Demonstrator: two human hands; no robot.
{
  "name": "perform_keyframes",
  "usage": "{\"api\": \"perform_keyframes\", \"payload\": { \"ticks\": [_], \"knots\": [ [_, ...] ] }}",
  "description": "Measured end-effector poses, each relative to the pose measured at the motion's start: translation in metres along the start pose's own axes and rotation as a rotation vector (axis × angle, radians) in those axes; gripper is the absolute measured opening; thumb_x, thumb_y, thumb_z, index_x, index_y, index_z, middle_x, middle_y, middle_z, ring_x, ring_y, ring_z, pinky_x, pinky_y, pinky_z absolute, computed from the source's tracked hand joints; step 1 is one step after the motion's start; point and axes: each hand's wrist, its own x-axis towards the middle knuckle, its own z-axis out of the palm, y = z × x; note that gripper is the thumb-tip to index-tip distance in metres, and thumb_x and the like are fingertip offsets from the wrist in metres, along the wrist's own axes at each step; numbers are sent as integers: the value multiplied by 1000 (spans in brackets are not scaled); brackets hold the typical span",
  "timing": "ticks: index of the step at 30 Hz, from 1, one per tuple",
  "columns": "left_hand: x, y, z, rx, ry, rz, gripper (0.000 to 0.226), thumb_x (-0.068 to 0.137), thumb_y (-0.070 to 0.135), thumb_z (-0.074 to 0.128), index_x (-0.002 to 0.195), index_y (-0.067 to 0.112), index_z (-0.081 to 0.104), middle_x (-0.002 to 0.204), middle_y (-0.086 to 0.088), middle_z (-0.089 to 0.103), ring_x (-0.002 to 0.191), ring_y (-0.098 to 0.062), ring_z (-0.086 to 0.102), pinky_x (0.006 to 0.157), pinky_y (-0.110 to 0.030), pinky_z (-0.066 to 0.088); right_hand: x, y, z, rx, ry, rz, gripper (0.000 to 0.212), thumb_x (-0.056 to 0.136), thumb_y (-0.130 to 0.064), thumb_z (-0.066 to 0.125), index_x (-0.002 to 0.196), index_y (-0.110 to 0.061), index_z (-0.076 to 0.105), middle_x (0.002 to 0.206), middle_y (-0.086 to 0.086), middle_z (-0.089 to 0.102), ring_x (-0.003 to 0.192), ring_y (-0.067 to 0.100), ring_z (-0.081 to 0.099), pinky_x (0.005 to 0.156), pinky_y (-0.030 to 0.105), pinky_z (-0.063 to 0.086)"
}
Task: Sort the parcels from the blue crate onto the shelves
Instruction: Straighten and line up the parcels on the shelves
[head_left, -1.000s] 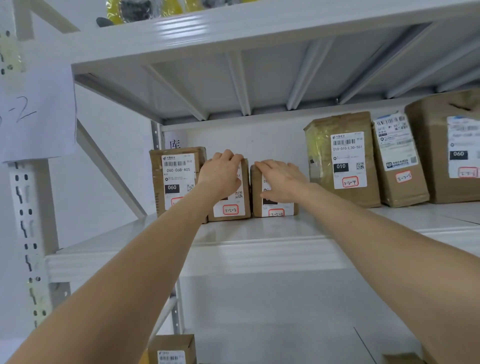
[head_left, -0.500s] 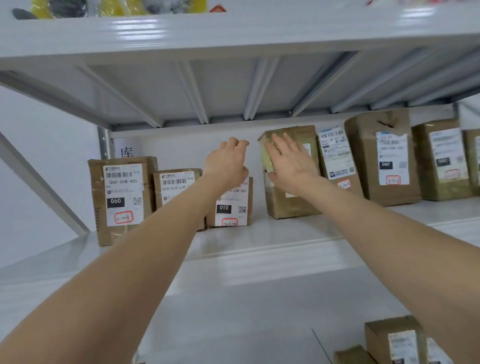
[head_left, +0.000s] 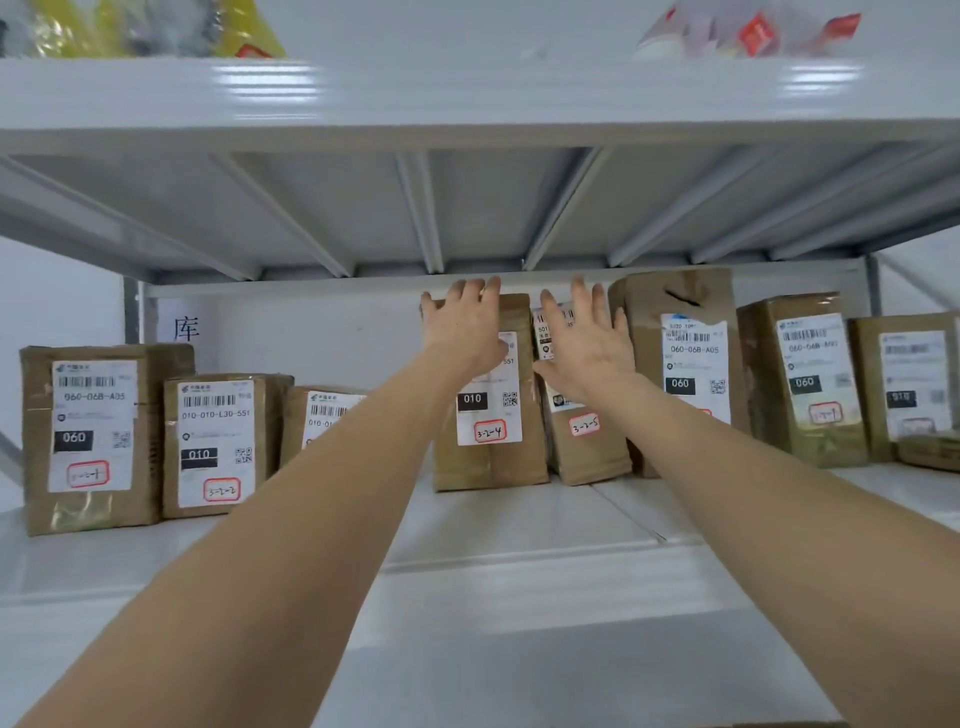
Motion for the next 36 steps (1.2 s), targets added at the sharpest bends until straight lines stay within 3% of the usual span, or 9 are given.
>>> {"api": "perform_keyframes", "payload": {
  "ticks": [5,11,19,24,29,36],
  "knots": [
    [3,10,8,61,9,-33,64,87,30,56,143,18,29,145,-6,33,133,-28,32,106,-57,27,5,4,7,116,-24,36,81,88,-42,62,150,-28,13,158,6,-3,140,40,19,96,46,44],
    [2,10,10,63,54,-38,65,86,20,59,143,25,29,143,-5,33,131,-30,31,105,-60,25,4,-1,7,194,29,78,71,84,-30,68,142,-27,27,152,9,11,120,38,42,72,36,42],
    [-4,-20,2,52,58,-74,61,87,18,57,142,25,32,142,-5,35,130,-29,32,106,-62,24,0,-31,4,279,65,46,72,82,-31,70,141,-27,30,152,6,15,120,35,43,84,40,47],
    [-9,-29,-3,21,31,-49,63,86,18,58,143,25,31,142,-4,34,132,-28,30,107,-59,25,-7,-34,13,250,34,38,82,89,-35,64,151,-31,12,159,4,-4,144,35,11,109,50,33],
    [-3,-32,-8,-93,23,-69,57,84,17,59,136,28,39,140,-5,37,128,-29,33,103,-56,31,-8,-32,10,262,-1,95,86,87,-37,67,151,-32,10,159,4,-6,140,37,19,100,47,42],
    [-8,-31,-6,-152,27,-92,59,83,21,63,135,27,36,138,-5,38,127,-29,35,101,-57,32,-10,-33,9,272,42,93,79,88,-32,66,150,-31,15,159,6,-2,137,36,24,98,47,44]
  ]
}}
